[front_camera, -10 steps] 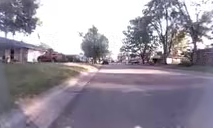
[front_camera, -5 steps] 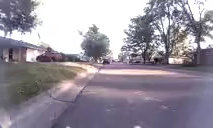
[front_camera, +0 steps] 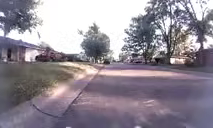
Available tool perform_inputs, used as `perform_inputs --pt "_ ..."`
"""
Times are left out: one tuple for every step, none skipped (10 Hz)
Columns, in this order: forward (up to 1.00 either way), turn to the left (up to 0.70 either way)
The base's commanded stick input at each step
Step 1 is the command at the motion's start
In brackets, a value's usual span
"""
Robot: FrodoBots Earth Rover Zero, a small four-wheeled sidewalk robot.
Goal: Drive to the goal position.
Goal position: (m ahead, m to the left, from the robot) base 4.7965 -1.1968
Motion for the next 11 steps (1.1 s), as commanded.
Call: perform_inputs --pt "1.00 0.00" --pt "1.00 0.00" --pt "1.00 0.00" --pt "1.00 0.00" --pt "1.00 0.00" --pt "1.00 0.00" --pt "1.00 -0.02" --pt "1.00 -0.20" --pt "1.00 -0.40" --pt "1.00 -0.30" --pt "1.00 -0.11"
